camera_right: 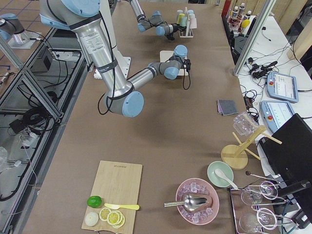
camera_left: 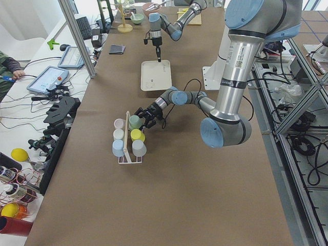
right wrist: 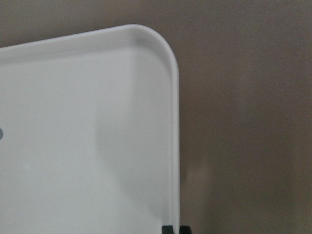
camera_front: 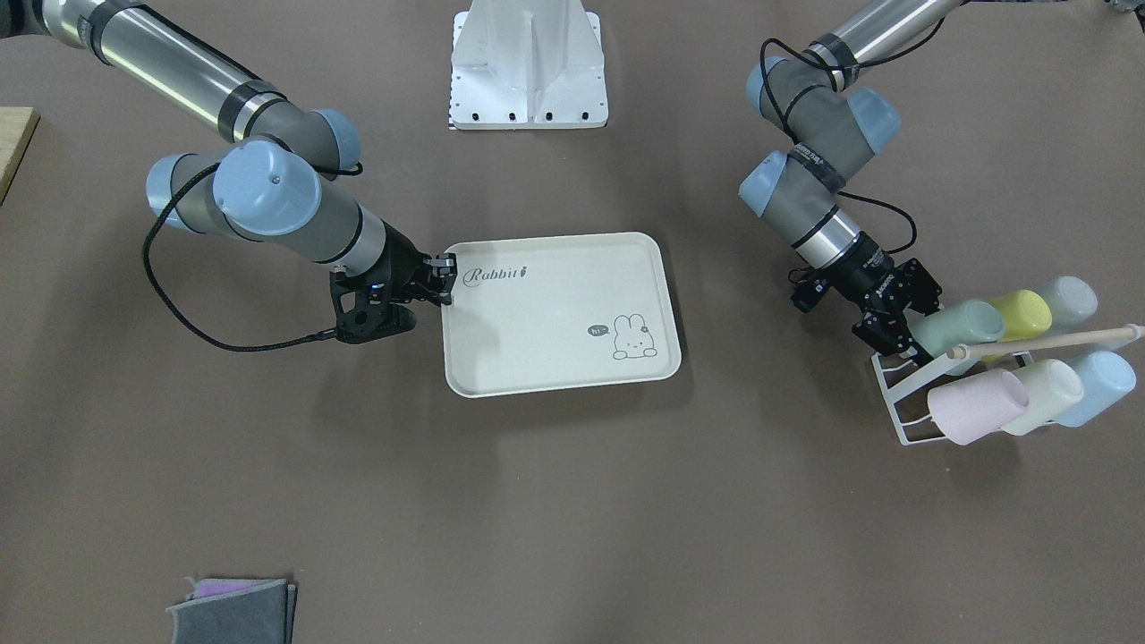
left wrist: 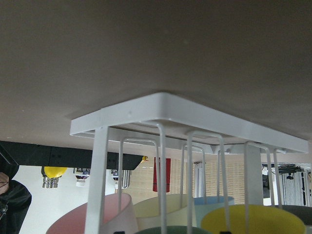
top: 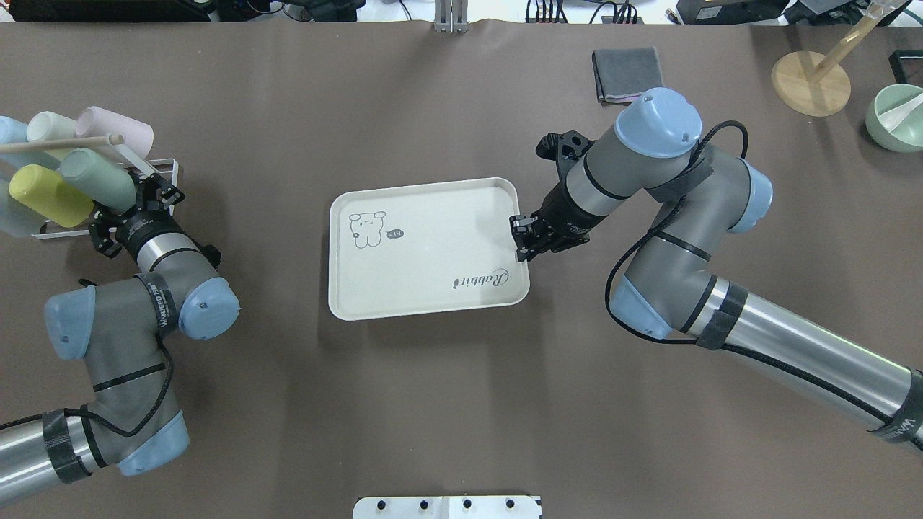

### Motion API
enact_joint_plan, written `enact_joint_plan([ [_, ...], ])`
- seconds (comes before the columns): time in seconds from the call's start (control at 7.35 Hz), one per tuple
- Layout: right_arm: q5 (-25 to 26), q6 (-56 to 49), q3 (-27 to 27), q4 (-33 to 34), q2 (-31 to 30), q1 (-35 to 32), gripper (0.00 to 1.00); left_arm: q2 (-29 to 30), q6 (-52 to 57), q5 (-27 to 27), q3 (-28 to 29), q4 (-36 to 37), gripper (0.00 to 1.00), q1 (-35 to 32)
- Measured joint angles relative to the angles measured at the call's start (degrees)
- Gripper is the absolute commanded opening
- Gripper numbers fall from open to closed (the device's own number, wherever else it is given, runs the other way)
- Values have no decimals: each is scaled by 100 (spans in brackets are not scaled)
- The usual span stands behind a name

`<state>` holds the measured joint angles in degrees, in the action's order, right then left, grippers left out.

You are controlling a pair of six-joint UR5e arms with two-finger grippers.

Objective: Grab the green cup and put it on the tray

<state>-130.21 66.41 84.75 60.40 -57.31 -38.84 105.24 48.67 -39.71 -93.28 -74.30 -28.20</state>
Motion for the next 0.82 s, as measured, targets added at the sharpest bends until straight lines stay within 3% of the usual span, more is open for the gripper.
enact_joint_plan([
  [0.14,56,10,-7,-6,2,59,0,-13,-4,37,-24,4,66,-13],
  [0.41,84,92,3,-10,-55,150,99,-102,-1,101,-178,19,66,-28],
  [0.82,-86,263,375,59,-641,-349,100,-408,2,148,-673,185,64,-47],
])
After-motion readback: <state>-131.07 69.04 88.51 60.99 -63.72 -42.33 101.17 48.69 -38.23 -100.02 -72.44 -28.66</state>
